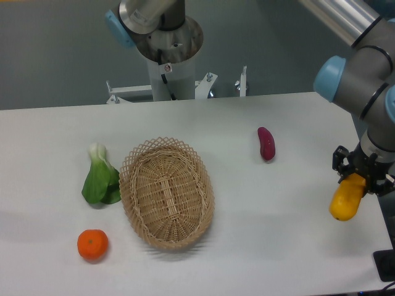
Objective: Pick up the mango from the table
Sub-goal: 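Lift the grasped mango up and carry it away from the table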
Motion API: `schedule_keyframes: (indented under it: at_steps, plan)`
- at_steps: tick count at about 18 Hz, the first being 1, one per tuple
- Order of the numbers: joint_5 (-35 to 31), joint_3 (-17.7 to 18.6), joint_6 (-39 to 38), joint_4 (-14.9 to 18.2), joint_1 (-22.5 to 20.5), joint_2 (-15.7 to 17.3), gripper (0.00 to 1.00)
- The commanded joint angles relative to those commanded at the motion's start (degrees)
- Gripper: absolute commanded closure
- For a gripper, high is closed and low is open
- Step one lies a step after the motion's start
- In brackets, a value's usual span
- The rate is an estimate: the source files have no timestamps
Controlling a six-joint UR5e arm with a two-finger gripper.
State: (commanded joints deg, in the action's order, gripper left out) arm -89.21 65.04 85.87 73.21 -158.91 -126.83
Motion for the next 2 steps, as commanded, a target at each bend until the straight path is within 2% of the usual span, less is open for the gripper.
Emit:
schedule_keyframes:
  at_steps: [2]
  plan:
    - [0.0, 0.0, 0.0, -0.2, 0.0, 0.0, 0.64]
